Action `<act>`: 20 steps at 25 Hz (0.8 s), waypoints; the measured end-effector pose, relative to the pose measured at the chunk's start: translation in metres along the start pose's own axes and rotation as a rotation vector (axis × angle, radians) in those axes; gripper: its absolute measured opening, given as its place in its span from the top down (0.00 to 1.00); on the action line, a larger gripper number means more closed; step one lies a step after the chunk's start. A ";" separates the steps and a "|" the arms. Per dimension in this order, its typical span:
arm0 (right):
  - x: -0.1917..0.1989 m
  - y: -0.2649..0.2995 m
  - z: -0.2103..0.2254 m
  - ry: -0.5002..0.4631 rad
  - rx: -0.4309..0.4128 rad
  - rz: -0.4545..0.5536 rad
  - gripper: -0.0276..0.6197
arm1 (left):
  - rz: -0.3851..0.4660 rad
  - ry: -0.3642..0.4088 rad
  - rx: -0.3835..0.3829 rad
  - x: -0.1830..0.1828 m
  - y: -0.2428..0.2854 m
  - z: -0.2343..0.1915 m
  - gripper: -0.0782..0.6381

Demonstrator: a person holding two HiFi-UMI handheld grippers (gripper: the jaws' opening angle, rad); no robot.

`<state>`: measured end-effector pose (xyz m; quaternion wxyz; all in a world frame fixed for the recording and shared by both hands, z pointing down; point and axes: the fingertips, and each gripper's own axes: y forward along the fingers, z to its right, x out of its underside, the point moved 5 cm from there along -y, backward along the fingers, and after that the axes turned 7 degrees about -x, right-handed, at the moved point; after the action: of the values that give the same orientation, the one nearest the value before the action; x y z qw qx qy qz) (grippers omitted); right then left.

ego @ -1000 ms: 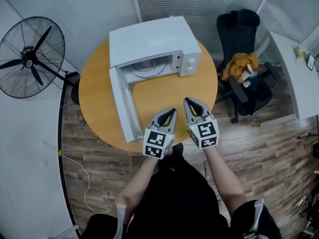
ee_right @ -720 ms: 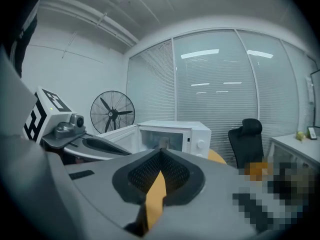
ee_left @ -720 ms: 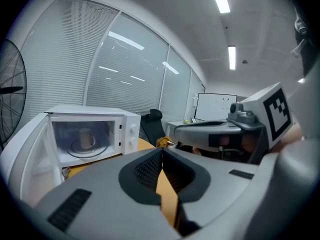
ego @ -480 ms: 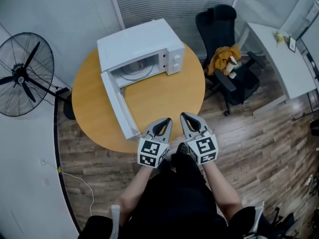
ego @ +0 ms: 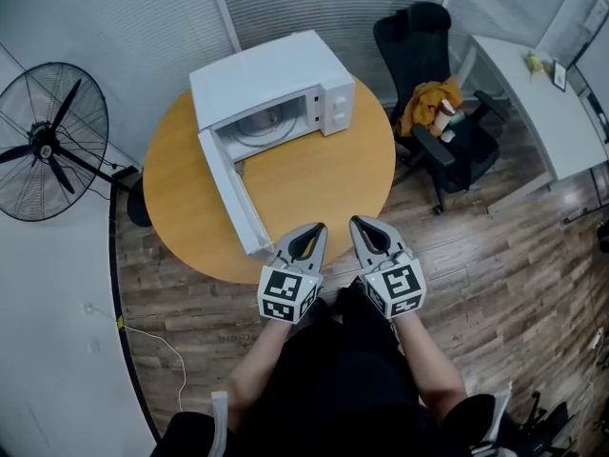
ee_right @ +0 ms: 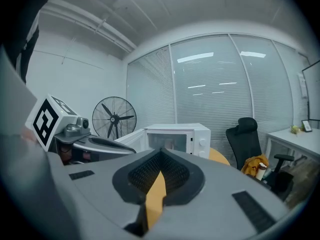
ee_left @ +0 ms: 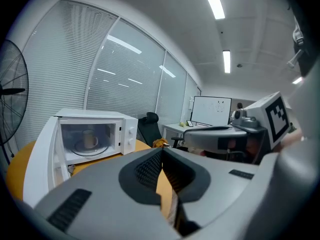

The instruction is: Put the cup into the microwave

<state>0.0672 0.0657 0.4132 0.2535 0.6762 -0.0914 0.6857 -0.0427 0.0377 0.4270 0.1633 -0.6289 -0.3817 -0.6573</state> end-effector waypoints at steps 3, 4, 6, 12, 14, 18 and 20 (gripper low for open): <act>0.000 -0.001 0.000 0.001 0.000 -0.002 0.95 | 0.007 -0.006 -0.010 -0.002 -0.004 -0.002 0.90; 0.000 -0.002 -0.001 0.002 -0.002 -0.003 0.95 | 0.010 -0.007 -0.014 -0.003 -0.006 -0.002 0.90; 0.001 -0.004 -0.001 0.002 -0.003 -0.005 0.95 | 0.013 -0.009 -0.021 -0.003 -0.008 -0.004 0.90; 0.001 -0.006 -0.001 -0.002 -0.004 -0.011 0.95 | 0.015 -0.013 -0.033 -0.004 -0.010 -0.009 0.90; 0.001 -0.005 0.000 -0.001 -0.002 -0.013 0.95 | 0.015 -0.012 -0.032 -0.003 -0.009 -0.009 0.90; 0.002 -0.005 0.002 -0.001 0.000 -0.016 0.95 | 0.013 -0.011 -0.026 -0.004 -0.006 -0.008 0.90; 0.002 -0.005 0.003 -0.001 0.002 -0.016 0.95 | 0.014 -0.011 -0.025 -0.004 -0.005 -0.008 0.90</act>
<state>0.0727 0.0688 0.4141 0.2583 0.6775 -0.0855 0.6834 -0.0508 0.0339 0.4221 0.1577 -0.6370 -0.3700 -0.6576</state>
